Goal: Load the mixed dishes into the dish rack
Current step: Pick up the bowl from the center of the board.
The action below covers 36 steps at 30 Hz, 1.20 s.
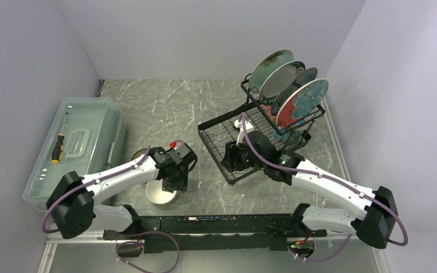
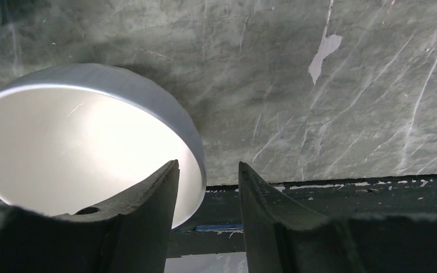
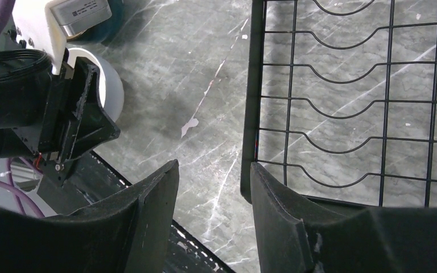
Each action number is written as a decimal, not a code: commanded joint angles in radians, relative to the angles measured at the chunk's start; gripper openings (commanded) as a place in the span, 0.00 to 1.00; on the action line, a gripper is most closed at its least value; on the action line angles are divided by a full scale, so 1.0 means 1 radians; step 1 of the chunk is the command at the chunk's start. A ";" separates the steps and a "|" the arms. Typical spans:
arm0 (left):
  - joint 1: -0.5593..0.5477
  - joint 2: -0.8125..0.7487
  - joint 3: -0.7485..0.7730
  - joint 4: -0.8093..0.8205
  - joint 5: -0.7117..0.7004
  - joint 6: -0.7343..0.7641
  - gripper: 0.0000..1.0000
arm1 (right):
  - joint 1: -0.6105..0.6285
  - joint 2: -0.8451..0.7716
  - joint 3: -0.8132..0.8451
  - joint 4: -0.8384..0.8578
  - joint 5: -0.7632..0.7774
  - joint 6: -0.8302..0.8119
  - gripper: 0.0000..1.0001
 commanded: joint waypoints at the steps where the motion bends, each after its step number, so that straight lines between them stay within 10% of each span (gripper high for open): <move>1: -0.010 0.018 0.023 0.042 -0.008 -0.001 0.47 | 0.007 -0.019 -0.007 0.038 -0.007 0.013 0.52; 22: -0.012 0.013 -0.014 0.046 -0.029 0.000 0.01 | 0.024 0.000 -0.009 0.047 -0.004 0.025 0.52; 36: -0.017 -0.077 0.190 -0.006 0.061 0.090 0.00 | 0.028 -0.073 0.038 -0.039 0.051 0.002 0.52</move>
